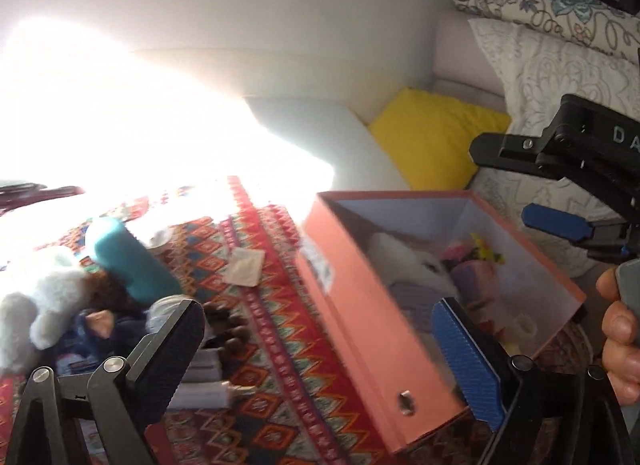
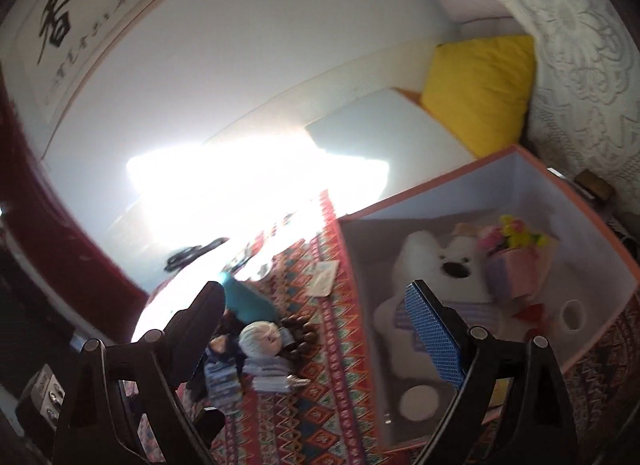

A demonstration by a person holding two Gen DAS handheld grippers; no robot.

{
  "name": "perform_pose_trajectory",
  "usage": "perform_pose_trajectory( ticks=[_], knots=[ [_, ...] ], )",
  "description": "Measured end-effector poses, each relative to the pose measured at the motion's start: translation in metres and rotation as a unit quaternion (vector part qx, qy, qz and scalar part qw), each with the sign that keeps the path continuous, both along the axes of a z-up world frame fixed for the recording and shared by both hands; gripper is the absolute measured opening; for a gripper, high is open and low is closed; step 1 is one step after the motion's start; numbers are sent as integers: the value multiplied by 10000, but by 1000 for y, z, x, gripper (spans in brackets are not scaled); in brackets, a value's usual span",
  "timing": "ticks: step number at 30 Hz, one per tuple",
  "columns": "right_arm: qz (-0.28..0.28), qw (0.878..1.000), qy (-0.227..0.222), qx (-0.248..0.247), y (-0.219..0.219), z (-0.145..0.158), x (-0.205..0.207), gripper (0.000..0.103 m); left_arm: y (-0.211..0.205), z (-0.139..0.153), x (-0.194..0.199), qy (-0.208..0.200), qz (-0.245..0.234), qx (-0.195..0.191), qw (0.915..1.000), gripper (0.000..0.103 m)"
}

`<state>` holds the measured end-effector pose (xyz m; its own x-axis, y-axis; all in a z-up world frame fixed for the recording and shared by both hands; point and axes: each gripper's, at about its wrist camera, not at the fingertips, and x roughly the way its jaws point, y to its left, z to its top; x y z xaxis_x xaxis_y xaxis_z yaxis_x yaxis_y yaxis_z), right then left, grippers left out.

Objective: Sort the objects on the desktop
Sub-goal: 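Grasp the white bulb with the right gripper while the left grasps the battery card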

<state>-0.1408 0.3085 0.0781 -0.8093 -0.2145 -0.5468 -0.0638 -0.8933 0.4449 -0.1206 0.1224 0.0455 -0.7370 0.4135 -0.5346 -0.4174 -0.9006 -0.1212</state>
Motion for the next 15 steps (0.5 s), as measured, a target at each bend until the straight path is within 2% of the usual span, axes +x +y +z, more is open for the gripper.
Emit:
perform_pose_trajectory(
  ticks=[5, 7, 9, 12, 15],
  knots=[
    [891, 9929, -721, 330, -89, -48, -37, 94, -83, -41, -1, -207, 695, -645, 9953, 96],
    [1131, 9860, -1094, 557, -120, -75, -49, 94, -113, -63, -2, -435, 896, -722, 9924, 96],
    [1289, 9757, -1433, 1041, -145, -104, -61, 94, -138, -85, -3, -683, 1044, -741, 9894, 96],
    [1498, 9518, -1872, 1914, -172, -149, -77, 94, -162, -119, -3, -1047, 1148, -638, 9858, 96],
    [1730, 9134, -2254, 2915, -189, -190, -89, 93, -167, -145, -12, -1444, 1163, -481, 9815, 96]
  ],
)
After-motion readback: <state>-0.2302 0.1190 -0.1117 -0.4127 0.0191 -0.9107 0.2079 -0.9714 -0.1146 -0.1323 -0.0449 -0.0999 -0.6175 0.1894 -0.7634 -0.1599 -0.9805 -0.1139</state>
